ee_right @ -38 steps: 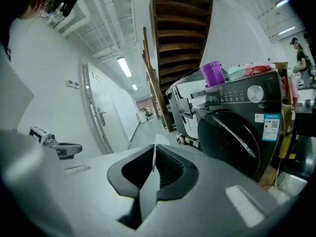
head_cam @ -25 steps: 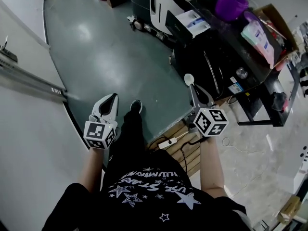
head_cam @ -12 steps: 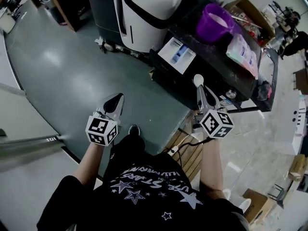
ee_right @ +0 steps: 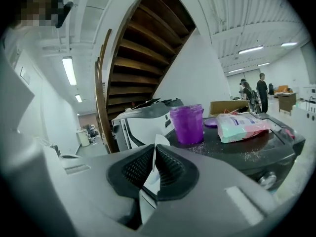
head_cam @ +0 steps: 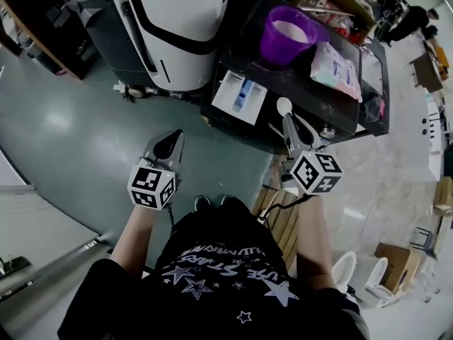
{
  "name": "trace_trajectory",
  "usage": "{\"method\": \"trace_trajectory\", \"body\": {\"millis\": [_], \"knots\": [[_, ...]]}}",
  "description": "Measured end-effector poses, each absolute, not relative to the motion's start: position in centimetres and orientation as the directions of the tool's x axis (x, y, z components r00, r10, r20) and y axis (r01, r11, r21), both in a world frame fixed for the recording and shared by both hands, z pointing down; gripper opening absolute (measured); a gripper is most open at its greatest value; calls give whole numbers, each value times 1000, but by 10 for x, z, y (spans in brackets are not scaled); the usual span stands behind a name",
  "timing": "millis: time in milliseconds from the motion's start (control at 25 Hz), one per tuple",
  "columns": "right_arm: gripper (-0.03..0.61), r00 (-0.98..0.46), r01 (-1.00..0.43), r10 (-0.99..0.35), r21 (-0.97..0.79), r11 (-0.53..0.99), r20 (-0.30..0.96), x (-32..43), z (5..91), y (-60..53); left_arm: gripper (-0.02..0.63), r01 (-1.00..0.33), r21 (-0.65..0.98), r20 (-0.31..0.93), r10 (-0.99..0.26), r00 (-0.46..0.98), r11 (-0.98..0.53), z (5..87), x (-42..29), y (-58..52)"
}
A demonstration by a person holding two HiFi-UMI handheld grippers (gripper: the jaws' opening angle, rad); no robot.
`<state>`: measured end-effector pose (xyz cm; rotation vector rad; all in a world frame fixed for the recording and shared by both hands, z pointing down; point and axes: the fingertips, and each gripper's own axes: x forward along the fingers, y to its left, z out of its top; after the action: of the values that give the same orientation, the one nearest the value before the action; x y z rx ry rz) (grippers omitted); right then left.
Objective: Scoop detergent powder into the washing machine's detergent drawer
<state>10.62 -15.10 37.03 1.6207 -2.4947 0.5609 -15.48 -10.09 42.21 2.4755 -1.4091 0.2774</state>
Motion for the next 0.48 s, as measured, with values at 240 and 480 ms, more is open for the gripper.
{"method": "trace_trajectory", "body": {"millis": [240, 480], "knots": [[37, -380, -914, -889, -251, 319, 255, 118, 353, -190, 2, -838, 120, 300, -785, 541, -532, 413, -146, -152], [37, -368, -915, -912, -244, 321, 181, 138, 327, -244, 2, -826, 98, 286, -779, 558, -555, 396, -130, -195]]}}
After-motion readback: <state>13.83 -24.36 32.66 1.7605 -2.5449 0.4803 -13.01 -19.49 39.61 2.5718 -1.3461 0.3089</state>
